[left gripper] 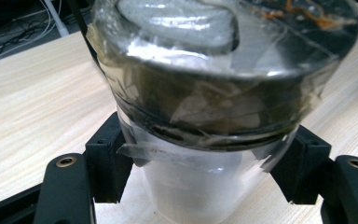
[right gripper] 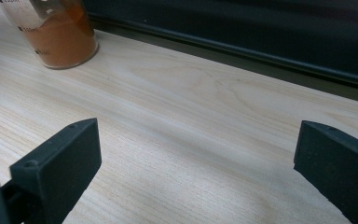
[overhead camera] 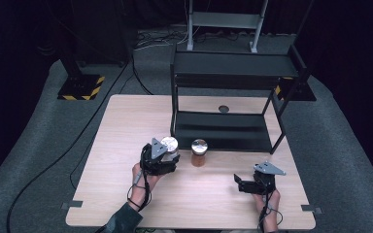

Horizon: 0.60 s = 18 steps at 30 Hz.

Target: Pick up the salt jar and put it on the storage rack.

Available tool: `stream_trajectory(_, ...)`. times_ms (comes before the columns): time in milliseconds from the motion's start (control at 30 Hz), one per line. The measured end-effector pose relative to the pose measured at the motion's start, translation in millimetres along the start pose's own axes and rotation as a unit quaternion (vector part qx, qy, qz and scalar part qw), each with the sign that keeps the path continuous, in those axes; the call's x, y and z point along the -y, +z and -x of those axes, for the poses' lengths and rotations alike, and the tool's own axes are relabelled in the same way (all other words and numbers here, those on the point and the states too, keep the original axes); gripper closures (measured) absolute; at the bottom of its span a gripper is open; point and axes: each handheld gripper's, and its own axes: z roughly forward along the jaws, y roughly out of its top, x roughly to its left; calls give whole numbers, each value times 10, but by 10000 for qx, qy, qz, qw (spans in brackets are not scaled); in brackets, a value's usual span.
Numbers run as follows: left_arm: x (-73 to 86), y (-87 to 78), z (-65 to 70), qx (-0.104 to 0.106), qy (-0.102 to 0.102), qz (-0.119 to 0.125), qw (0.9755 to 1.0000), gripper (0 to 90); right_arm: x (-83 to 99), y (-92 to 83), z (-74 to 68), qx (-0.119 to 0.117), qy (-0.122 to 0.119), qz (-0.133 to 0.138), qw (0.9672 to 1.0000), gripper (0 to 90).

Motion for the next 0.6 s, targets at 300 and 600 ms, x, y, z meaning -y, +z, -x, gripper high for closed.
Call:
stream_trajectory(300,-90,-53,-6,14,87,71,9999,305,1,-1,2,-7,-1,2,10000,0)
stream_trajectory(600,-192,-109,-22,-13,225,123,9997,305,0,0,1,-5,-1,-1,10000,0)
